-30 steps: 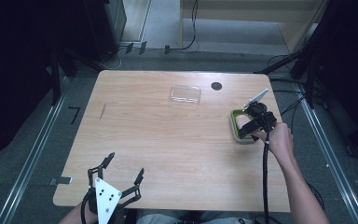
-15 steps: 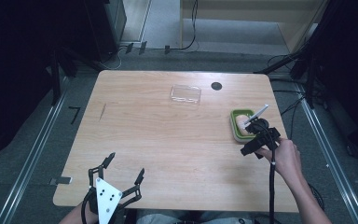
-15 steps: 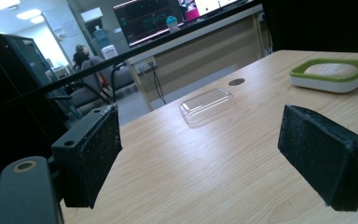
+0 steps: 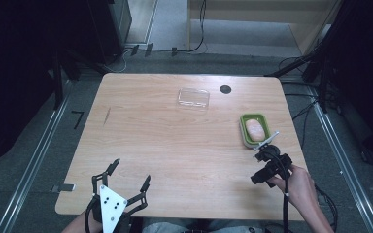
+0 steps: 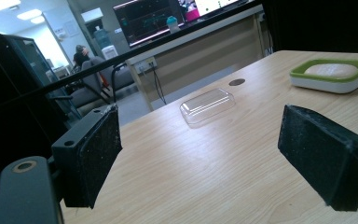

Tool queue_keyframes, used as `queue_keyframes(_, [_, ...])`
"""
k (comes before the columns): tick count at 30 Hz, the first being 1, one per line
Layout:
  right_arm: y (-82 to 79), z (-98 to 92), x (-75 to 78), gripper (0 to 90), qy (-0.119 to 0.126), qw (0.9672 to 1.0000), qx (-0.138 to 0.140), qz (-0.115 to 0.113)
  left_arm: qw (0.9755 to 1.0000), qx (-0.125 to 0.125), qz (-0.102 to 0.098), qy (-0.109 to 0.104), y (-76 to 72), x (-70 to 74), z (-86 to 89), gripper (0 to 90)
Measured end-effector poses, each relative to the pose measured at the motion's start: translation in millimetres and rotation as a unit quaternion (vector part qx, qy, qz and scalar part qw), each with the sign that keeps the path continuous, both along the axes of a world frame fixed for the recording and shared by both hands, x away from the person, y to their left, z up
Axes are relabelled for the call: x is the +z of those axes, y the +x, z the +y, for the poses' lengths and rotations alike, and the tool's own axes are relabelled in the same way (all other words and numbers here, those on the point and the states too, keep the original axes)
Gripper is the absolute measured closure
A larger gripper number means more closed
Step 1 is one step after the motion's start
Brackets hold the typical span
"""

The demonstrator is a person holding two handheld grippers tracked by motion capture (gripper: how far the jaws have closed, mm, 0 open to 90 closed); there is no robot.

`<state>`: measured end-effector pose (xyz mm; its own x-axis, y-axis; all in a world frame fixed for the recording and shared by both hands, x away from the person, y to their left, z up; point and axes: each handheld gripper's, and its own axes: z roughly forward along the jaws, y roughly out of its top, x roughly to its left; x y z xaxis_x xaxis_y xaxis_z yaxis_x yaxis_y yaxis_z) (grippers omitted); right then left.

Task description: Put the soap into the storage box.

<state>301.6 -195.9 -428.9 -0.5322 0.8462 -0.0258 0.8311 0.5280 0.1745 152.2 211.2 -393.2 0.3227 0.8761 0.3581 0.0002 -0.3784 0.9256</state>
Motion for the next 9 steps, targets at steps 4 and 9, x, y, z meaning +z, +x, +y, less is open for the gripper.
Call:
queue_keyframes(4, [-11.2, -1.9, -8.0, 13.4, 0.002, 0.9999, 0.002, 0.011, 1.0, -0.001, 0.0, 0.002, 0.2, 0.0, -0.4, 13.8])
queue_keyframes(9, [-23.5, -2.8, -17.6, 13.3, 0.001, 0.9997, 0.012, 0.021, 1.0, 0.001, 0.0, 0.001, 0.5, 0.3, -0.9, 13.8])
